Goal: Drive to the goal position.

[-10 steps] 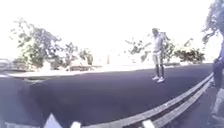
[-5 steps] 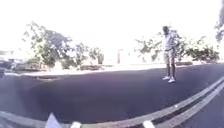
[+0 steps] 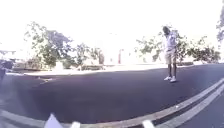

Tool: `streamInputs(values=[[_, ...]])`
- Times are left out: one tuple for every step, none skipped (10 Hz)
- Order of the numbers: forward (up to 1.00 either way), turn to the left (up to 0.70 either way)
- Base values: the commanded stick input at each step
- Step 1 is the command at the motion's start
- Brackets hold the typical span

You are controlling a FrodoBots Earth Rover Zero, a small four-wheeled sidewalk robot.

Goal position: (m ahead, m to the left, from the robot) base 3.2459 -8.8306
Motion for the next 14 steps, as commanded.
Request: streamInputs(values=[[0.70,0.00],[0.70,0.00],[0.70,0.00],[0.70,0.00],[0.70,0.00],[0.70,0.00],[0.70,0.00],[0.70,0.00],[0.70,0.00],[0.70,0.00],[0.70,0.00],[0.70,0.00],[0.70,0.00],[0.70,0.00]])
